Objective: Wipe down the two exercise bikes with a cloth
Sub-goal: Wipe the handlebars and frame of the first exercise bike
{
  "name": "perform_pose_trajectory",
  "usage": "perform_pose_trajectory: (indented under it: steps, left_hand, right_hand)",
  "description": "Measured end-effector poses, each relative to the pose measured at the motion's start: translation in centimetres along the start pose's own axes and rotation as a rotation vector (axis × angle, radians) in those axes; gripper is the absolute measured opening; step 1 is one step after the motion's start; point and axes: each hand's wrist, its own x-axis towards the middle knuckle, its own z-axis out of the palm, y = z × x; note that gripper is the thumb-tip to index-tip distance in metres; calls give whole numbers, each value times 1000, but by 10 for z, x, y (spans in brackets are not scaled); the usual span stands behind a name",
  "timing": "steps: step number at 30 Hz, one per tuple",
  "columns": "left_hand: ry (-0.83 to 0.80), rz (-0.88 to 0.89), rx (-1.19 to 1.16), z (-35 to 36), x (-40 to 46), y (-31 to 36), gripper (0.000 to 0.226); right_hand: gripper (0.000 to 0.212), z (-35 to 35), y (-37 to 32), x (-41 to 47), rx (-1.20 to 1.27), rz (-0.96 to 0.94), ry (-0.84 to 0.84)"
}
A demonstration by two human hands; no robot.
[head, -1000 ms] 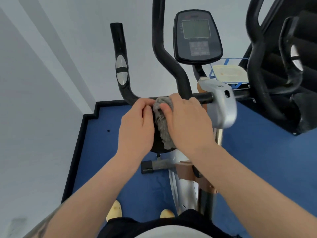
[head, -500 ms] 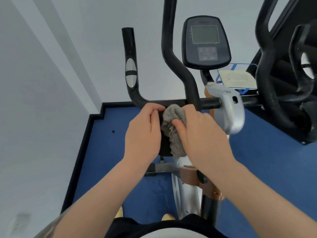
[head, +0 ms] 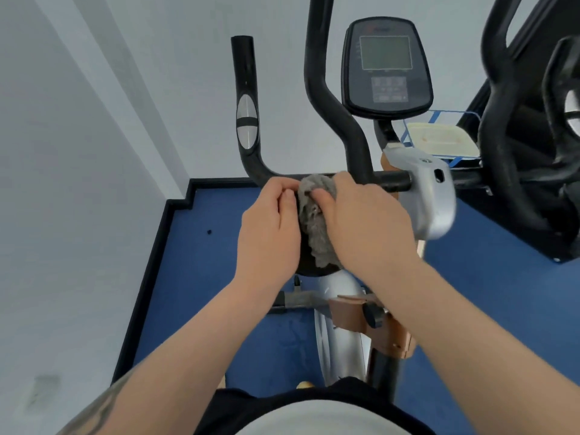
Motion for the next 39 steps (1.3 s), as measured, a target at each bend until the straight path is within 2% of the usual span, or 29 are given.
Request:
perform_pose_trajectory:
  steps: [3, 7, 12, 17, 20, 26, 29, 32, 36, 39]
  left_hand:
    - [-4, 7, 11, -1, -2, 1, 27]
    - [-12, 25, 10, -1, 0, 0, 26]
    - [-12, 11, -3, -1, -1, 0, 27]
    - [-10, 47, 6, -1, 0, 1, 29]
    - [-11, 37, -11, -1, 0, 1, 28]
    - [-29, 32, -12, -2, 0, -1, 27]
    - [-25, 33, -11, -3, 1, 1, 27]
    - [-39, 31, 15, -3, -1, 0, 28]
    - [-29, 23, 6, -2, 1, -1, 27]
    - [-25, 35, -1, -3, 1, -2, 27]
  right_hand:
    - [35, 1, 8, -21, 33, 19, 41]
    - [35, -1, 3, 4, -58, 7, 11]
    - [35, 3, 8, -20, 4, 33, 81]
    - [33, 5, 2, 10, 35, 35, 21]
    - [31, 7, 3, -2, 30, 14, 68]
    - [33, -2, 5, 12, 14, 1, -29]
    - [30, 3, 2, 3, -39, -3, 21]
    - [32, 0, 13, -10, 18, -12, 7]
    - [39, -2, 7, 19, 56, 0, -80]
    - [36, 3, 6, -2, 44, 2, 31]
